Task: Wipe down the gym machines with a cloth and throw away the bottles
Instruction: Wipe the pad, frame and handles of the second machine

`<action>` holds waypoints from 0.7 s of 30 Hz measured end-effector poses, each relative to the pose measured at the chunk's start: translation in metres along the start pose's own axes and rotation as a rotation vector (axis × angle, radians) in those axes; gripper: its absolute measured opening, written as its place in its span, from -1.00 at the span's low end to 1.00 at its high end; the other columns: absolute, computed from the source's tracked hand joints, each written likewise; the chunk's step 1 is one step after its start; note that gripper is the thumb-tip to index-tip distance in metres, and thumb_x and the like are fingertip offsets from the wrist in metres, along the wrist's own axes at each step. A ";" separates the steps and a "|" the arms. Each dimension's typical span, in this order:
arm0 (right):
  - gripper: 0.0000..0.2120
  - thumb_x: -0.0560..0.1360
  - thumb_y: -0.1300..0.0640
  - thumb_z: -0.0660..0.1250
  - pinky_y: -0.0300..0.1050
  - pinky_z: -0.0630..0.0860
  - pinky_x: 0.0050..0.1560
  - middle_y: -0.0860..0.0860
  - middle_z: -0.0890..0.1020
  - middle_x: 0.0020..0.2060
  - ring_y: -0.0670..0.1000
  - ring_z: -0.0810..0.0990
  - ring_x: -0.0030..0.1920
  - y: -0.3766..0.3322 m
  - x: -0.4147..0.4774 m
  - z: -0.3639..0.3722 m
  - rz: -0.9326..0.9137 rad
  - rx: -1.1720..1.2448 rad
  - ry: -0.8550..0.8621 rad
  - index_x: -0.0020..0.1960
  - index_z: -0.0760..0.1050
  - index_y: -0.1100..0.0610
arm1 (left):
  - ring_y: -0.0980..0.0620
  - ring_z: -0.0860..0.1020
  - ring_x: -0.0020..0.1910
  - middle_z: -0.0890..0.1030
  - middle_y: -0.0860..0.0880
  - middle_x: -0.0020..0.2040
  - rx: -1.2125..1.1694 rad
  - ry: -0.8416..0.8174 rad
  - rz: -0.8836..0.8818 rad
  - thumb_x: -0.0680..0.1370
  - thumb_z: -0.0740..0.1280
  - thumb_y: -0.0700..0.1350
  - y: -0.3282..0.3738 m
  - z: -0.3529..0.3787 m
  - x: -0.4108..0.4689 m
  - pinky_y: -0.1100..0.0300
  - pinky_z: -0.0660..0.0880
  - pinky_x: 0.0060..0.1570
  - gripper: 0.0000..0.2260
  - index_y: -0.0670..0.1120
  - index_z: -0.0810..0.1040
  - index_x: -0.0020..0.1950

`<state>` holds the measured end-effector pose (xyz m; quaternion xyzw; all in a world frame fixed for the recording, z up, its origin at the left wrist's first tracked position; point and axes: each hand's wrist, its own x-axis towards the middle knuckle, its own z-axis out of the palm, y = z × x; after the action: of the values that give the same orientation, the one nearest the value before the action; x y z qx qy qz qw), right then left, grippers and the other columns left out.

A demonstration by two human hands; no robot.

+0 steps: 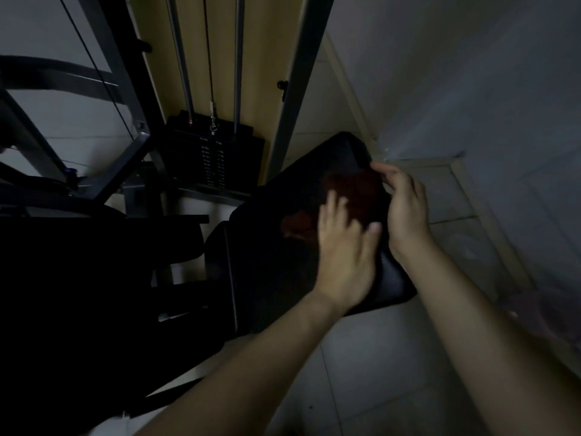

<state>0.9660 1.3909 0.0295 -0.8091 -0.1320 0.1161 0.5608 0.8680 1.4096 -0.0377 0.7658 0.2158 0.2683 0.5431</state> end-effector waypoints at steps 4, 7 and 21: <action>-0.66 0.62 0.07 0.09 -0.22 0.43 0.30 -0.09 0.61 0.17 -0.10 0.53 0.27 0.002 -0.008 -0.011 0.025 0.095 -0.068 0.10 0.65 -0.04 | -0.04 -0.12 0.66 0.02 -0.05 0.68 0.129 -0.076 0.255 0.73 0.12 -0.05 -0.031 -0.010 -0.033 -0.06 -0.15 0.61 -0.55 -0.10 0.23 0.62; -0.61 0.66 0.04 0.11 -0.25 0.31 0.38 -0.04 0.49 0.38 -0.06 0.40 0.42 0.009 -0.008 -0.008 -0.099 -0.162 -0.184 0.43 0.45 0.06 | -0.03 -0.01 0.65 0.04 0.02 0.67 0.058 0.111 -0.153 0.72 0.11 -0.03 -0.124 -0.028 -0.075 -0.02 -0.06 0.61 -0.56 0.13 0.19 0.62; -0.36 0.56 -0.27 0.00 -0.04 0.17 0.54 -0.08 0.33 0.52 -0.08 0.27 0.50 0.023 -0.050 -0.036 -0.095 -0.238 -0.268 0.54 0.29 0.00 | 0.04 -0.16 0.65 -0.03 -0.02 0.67 0.110 0.066 0.001 0.73 0.08 -0.01 0.010 0.020 -0.064 0.07 -0.20 0.60 -0.52 0.01 0.04 0.63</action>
<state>0.9330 1.3340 0.0223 -0.8398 -0.2565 0.1799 0.4434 0.8325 1.3520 -0.0451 0.7852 0.2479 0.2815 0.4928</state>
